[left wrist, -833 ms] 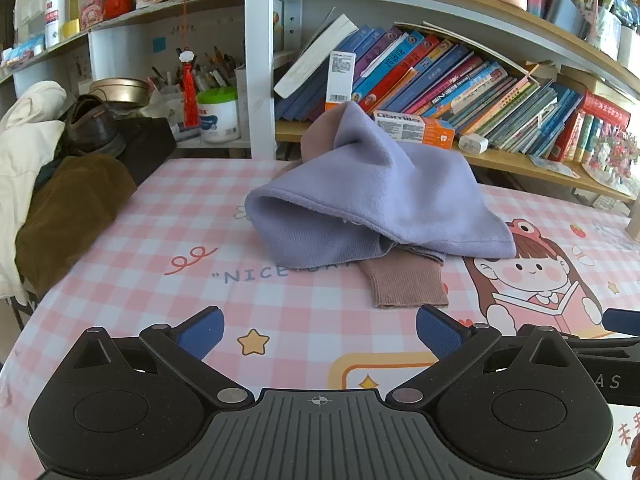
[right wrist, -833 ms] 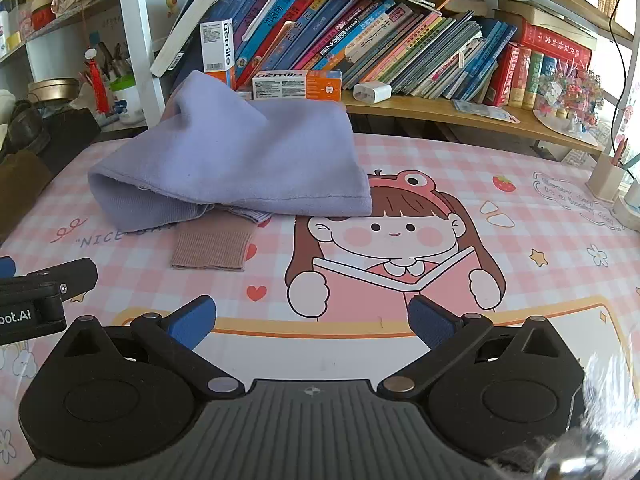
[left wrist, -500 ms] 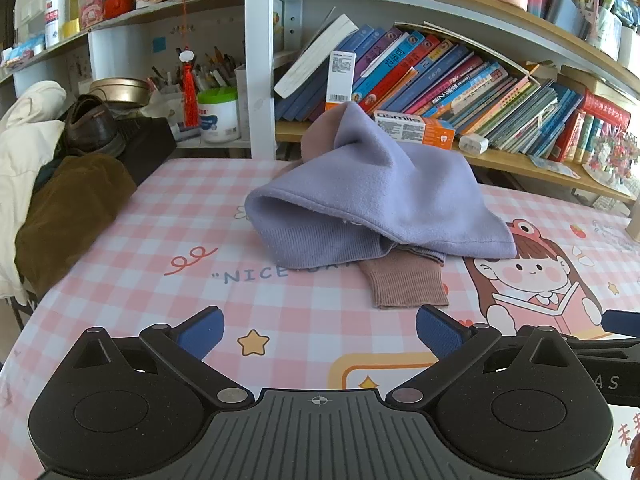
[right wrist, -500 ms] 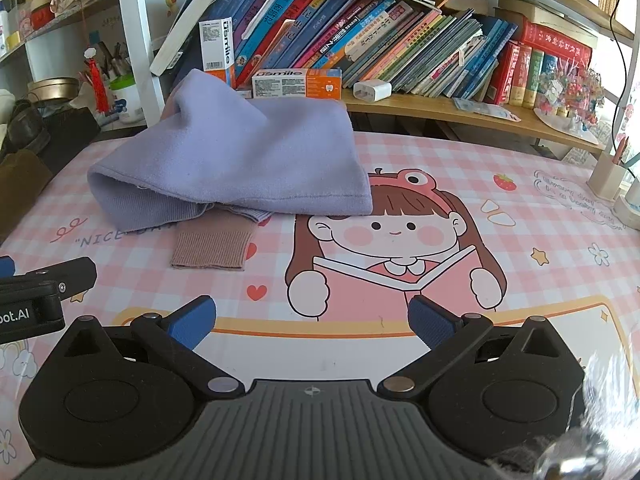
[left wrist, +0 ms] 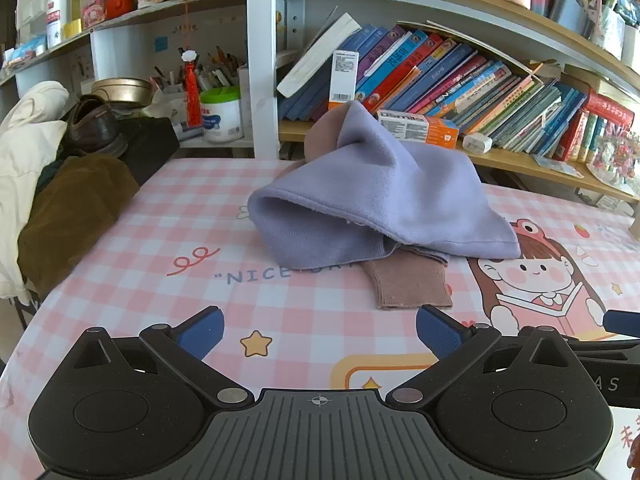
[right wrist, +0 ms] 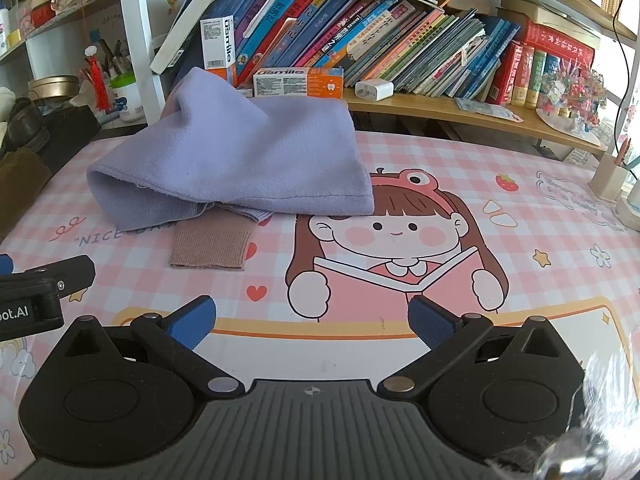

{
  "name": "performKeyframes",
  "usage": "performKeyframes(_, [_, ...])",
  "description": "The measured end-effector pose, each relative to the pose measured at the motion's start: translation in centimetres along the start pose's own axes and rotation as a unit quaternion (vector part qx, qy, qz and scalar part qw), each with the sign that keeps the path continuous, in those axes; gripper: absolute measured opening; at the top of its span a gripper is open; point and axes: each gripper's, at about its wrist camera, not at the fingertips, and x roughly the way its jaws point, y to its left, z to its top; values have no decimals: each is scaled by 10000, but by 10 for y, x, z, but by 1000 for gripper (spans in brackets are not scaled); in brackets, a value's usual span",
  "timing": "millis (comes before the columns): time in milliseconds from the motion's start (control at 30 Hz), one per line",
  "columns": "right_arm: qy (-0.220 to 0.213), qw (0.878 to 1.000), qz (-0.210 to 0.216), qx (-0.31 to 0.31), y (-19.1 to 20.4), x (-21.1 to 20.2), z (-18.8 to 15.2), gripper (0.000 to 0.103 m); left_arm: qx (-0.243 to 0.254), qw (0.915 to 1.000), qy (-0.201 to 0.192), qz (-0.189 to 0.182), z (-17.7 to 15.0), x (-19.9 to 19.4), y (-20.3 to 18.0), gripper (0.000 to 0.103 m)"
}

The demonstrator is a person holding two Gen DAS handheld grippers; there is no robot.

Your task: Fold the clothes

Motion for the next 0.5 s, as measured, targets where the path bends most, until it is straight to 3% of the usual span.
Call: performKeyframes(500, [36, 10000, -24, -8, 2, 2, 1, 103, 2, 10000, 40, 14, 1, 2, 0, 103])
